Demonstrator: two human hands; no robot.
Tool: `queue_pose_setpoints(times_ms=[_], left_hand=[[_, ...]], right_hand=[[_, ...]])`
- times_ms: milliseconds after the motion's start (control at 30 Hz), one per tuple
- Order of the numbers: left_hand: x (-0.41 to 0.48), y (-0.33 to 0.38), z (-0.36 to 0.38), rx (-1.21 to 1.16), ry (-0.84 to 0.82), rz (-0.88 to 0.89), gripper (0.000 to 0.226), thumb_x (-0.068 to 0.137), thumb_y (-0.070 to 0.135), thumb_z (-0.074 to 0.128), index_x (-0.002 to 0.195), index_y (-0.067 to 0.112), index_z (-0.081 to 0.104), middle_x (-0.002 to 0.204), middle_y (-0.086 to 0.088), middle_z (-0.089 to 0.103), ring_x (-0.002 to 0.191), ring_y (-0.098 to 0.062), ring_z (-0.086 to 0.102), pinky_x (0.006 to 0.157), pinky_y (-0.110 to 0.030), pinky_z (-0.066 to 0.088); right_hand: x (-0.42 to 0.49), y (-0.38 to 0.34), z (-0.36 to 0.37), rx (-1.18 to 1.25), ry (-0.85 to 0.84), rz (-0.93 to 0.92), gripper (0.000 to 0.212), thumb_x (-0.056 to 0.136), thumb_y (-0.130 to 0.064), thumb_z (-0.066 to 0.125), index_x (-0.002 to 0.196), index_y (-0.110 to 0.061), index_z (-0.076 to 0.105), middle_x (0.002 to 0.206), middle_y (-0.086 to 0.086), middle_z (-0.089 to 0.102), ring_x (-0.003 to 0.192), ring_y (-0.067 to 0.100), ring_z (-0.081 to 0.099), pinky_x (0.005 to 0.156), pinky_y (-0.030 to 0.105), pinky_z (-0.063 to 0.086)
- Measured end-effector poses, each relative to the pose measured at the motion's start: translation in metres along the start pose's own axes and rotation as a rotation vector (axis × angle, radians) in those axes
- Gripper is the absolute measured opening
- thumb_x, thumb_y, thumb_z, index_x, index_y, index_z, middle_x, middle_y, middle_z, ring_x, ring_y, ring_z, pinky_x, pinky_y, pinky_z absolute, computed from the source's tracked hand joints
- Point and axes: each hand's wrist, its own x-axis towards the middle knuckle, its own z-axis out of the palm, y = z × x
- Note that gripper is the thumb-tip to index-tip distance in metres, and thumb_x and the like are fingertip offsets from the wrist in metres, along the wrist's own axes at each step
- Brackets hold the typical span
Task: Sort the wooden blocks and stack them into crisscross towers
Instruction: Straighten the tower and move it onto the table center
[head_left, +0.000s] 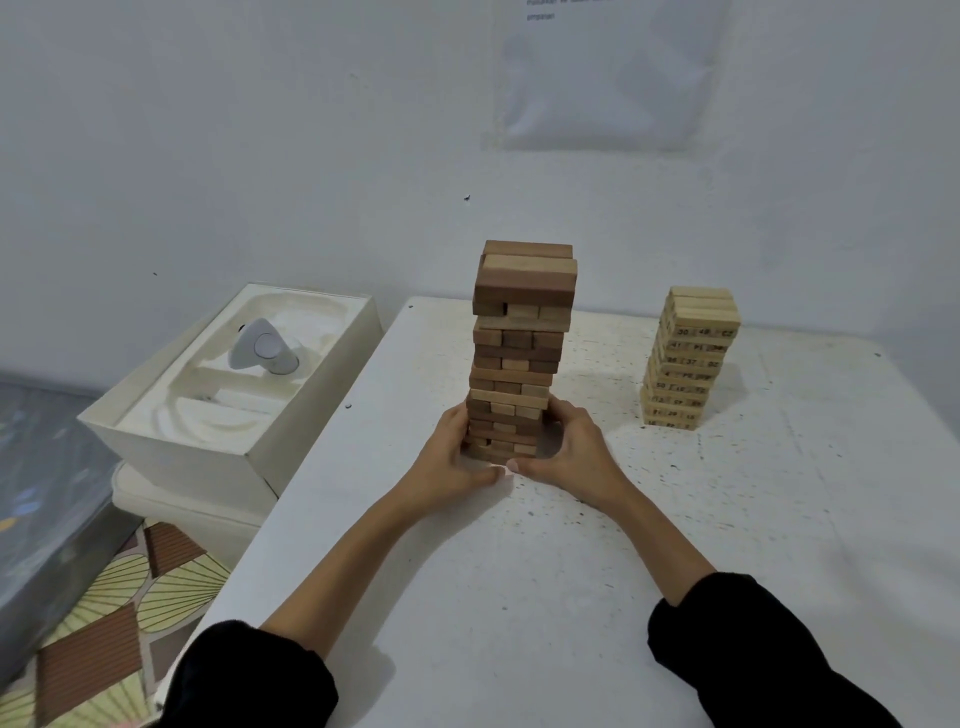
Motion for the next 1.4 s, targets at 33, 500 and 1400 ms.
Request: queue_pose_setpoints(times_ms=[33,500,1400], left_hand=[[-0.002,0.000,-0.002,-0.024,-0.019,-0.019,0.065,0.075,0.011,0.075,0.126,0.029,0.038,0.129,0.002,0.041,0.119,-0.014,0.044,0.086,-0.002,0.037],[0.009,-0.014,-0.045,-0.278,0.003,0.006,0.053,0.055,0.015,0.086,0.102,0.027,0.065,0.094,0.011,0.069,0.096,-0.006,0.064,0.085,-0.019,0.049],[0.043,-0.026,-0.048,-0.018,-0.207,0.062,0.073,0.058,0.018,0.090,0.123,0.019,0.057,0.117,0.003,0.064,0.110,-0.007,0.057,0.090,-0.019,0.045]], right_hand=[[0.000,0.000,0.000,0.002,-0.002,0.002,0.081,0.048,-0.048,0.078,0.122,-0.024,0.055,0.108,-0.003,0.066,0.101,0.017,0.060,0.086,0.044,0.053],[-0.009,0.004,-0.010,0.052,0.042,-0.001,0.087,0.059,-0.033,0.087,0.127,-0.041,0.034,0.129,-0.007,0.044,0.120,0.013,0.039,0.099,0.033,0.036],[0.007,0.007,0.003,-0.035,0.031,0.072,0.093,0.041,-0.063,0.082,0.122,-0.033,0.048,0.115,-0.007,0.056,0.110,0.020,0.050,0.088,0.045,0.050]])
